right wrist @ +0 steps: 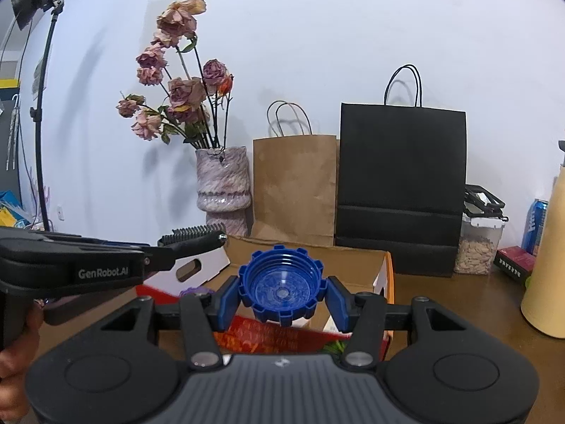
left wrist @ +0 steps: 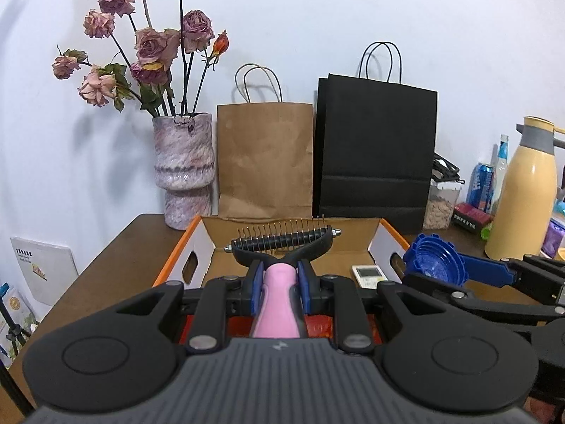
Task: Organize rigid objects
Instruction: 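Carry the comb brush and blue cap over the box with both tools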
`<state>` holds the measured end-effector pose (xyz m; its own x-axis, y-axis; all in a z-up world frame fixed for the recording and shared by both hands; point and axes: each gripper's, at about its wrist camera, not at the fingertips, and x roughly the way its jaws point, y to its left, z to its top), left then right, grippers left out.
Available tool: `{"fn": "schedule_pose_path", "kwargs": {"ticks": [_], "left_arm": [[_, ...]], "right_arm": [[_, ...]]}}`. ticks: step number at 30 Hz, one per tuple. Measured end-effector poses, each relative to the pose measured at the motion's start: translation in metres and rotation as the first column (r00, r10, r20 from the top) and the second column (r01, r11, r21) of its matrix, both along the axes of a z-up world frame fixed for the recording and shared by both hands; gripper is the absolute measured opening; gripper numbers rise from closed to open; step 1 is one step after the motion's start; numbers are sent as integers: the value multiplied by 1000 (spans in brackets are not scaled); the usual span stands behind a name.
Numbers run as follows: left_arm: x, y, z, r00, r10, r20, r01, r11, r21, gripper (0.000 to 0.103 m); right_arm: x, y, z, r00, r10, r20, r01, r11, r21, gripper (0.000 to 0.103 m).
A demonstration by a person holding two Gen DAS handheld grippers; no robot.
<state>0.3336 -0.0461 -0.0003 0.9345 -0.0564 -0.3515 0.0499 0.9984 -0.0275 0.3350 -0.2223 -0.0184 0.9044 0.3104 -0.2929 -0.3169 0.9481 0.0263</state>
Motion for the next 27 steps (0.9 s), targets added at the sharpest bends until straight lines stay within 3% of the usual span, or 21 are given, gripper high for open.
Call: {"fn": "schedule_pose_path", "kwargs": {"ticks": [14,27], "left_arm": [[68,6,-1,999,38,-11,-39,999,-28,22],[131,14,-14,995,77,-68,-78,997,-14,22]], "right_arm": [[72,0,0,998,-43,-36,44,999,30,51],[142,10,-6,993,-38,-109,37,999,-13,51]]}}
